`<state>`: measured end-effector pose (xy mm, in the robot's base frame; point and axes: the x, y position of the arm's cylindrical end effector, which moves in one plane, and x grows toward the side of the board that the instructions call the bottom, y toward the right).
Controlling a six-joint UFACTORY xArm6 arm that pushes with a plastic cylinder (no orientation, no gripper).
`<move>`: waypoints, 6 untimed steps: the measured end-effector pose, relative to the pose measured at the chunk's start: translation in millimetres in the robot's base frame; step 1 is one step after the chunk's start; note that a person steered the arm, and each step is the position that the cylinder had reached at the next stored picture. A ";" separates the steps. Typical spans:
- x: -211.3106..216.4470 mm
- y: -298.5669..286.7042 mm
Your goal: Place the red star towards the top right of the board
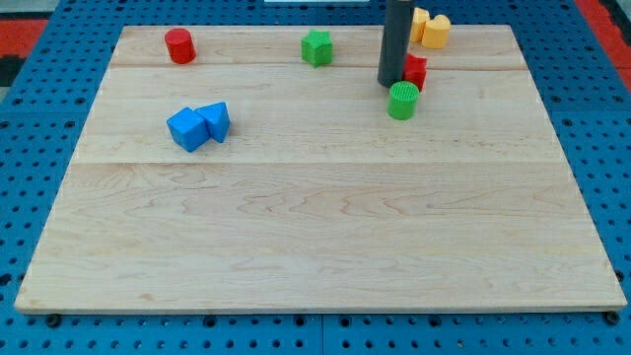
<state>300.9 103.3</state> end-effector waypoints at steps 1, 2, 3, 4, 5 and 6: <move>-21.5 32.8; -22.0 57.1; -16.5 47.5; -15.7 47.6; -15.6 93.4; -10.6 138.5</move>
